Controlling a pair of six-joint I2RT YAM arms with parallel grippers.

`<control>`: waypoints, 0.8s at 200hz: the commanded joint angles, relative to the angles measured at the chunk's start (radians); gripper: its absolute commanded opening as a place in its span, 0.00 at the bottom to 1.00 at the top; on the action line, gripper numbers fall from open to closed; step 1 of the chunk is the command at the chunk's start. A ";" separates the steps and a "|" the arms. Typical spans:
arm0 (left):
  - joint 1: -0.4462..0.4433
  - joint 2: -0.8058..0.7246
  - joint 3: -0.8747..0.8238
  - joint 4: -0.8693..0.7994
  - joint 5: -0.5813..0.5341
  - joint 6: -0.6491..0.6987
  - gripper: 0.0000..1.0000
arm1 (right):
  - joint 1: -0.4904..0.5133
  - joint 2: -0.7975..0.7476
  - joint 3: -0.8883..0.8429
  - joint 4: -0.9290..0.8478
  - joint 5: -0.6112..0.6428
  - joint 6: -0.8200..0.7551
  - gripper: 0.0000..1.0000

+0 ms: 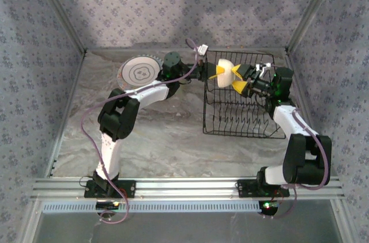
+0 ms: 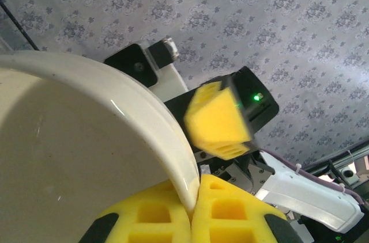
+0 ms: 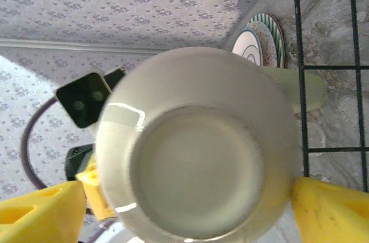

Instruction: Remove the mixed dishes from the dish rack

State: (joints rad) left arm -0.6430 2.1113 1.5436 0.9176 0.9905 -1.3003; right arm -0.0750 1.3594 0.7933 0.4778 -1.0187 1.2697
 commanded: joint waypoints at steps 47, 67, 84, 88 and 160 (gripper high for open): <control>0.010 0.004 0.046 0.039 -0.010 -0.013 0.00 | 0.001 -0.161 0.105 -0.337 0.046 -0.273 0.99; 0.014 -0.025 0.053 0.028 -0.009 -0.010 0.00 | 0.016 -0.217 0.193 -0.659 0.197 -0.513 1.00; 0.019 -0.083 0.051 -0.055 -0.009 0.047 0.00 | 0.033 -0.265 0.231 -0.797 0.314 -0.618 1.00; 0.021 -0.100 0.048 -0.080 -0.011 0.068 0.00 | 0.035 -0.274 0.233 -0.807 0.328 -0.626 1.00; 0.050 -0.540 0.075 -1.150 -0.300 0.743 0.00 | 0.173 -0.380 0.288 -1.020 0.729 -0.871 1.00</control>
State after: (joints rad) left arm -0.6056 1.7699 1.5463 0.1928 0.8627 -0.8810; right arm 0.0479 0.9928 1.0462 -0.4168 -0.4858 0.5354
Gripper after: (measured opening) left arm 0.041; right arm 0.995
